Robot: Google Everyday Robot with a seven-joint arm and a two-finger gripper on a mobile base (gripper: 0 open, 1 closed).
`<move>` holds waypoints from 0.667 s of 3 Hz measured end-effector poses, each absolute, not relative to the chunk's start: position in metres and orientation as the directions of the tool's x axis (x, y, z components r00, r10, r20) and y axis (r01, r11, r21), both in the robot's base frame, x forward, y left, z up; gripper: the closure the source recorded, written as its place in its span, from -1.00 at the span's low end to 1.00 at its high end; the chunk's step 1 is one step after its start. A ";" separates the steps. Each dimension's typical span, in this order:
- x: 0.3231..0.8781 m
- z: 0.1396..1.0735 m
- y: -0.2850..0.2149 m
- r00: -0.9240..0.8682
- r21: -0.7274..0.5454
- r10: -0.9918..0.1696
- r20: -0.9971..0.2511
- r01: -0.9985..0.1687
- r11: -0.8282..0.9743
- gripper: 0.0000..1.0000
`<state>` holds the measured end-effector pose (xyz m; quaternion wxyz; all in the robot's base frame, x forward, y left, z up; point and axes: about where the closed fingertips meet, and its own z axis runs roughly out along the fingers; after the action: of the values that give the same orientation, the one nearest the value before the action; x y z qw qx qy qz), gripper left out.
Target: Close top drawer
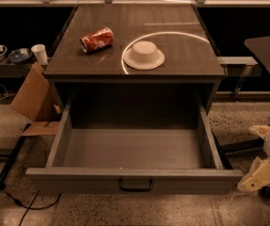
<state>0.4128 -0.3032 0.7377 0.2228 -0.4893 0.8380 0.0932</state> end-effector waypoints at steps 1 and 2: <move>0.408 0.712 -0.302 -0.442 -0.041 -0.767 -0.464 -0.855 0.517 -1.00; 0.410 0.679 -0.303 -0.480 -0.017 -0.747 -0.460 -0.836 0.548 -1.00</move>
Offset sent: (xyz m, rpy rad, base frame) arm -0.0034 -0.0038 -0.0812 0.0260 0.0597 -0.0768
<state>0.4101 -0.3026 0.6792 0.2121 -0.4637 0.8538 0.1054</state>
